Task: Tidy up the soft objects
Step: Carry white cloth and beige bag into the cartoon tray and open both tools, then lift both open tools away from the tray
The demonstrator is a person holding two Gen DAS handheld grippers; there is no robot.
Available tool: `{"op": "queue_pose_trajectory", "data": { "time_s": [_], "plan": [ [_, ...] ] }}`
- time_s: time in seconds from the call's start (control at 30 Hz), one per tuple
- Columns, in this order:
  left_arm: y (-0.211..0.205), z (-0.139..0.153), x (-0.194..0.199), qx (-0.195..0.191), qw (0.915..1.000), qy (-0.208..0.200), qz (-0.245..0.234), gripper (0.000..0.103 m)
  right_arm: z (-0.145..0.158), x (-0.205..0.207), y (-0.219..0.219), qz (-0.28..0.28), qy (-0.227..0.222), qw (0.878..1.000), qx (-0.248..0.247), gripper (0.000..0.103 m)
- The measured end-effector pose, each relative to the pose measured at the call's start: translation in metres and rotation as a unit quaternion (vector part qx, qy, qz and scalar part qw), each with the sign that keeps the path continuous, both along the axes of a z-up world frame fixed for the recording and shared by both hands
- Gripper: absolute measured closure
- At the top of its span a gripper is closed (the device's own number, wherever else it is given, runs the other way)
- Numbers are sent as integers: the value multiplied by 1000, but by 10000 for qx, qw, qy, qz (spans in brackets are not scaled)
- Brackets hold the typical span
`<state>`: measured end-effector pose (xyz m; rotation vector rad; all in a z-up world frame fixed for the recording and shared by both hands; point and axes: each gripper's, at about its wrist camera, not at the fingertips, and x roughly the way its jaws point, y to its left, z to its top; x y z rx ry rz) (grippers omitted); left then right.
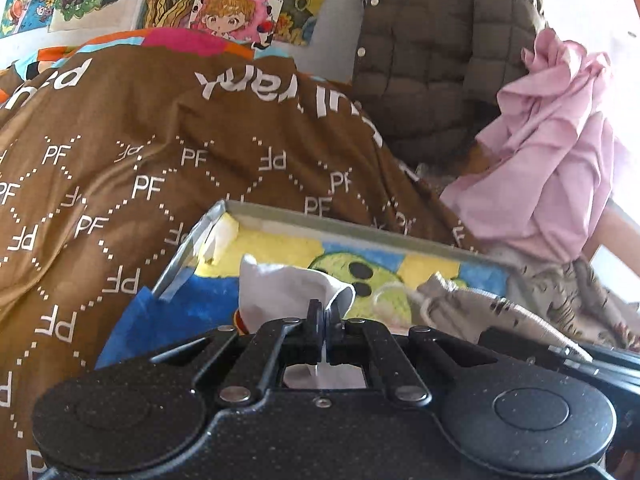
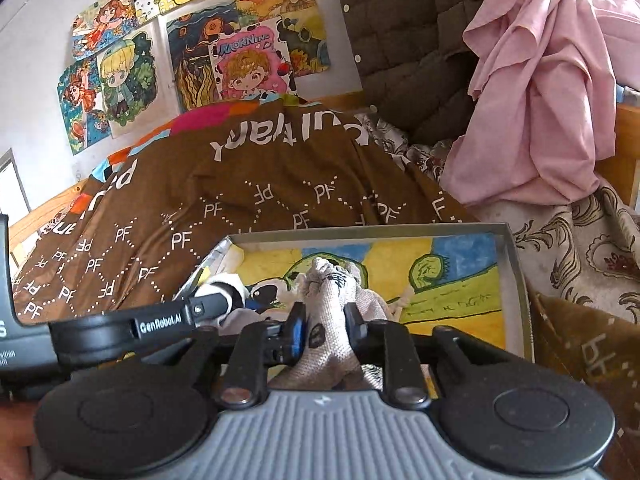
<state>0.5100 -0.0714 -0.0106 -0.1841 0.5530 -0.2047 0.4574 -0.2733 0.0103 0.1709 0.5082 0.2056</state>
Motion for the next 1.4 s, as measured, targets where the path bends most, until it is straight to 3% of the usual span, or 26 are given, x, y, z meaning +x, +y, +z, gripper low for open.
{"op": "queue_pose_trajectory", "data": {
  "time_s": [0.23,0.4,0.53,0.67,0.93,1.13,1.4],
  "plan": [
    [1,9,-4,81,10000,10,38,85,2,0,-1,-158,49,9999,14,66],
    [3,23,-16,117,9999,-63,8,73,11,-6,-1,-226,-45,9997,49,47],
    [10,42,-34,187,9996,-219,47,52,23,-15,1,-221,-164,9996,42,39],
    [21,64,-54,191,9988,-419,165,37,41,-31,5,-179,-326,9993,-25,28],
    [43,98,-109,133,9961,-762,419,3,66,-89,14,-120,-621,9979,-133,9],
    [53,112,-161,51,9946,-939,441,1,80,-132,16,-86,-865,9961,-180,0],
    [58,129,-227,57,9920,-1175,449,1,105,-193,16,-121,-1262,9919,42,0]
  ]
}}
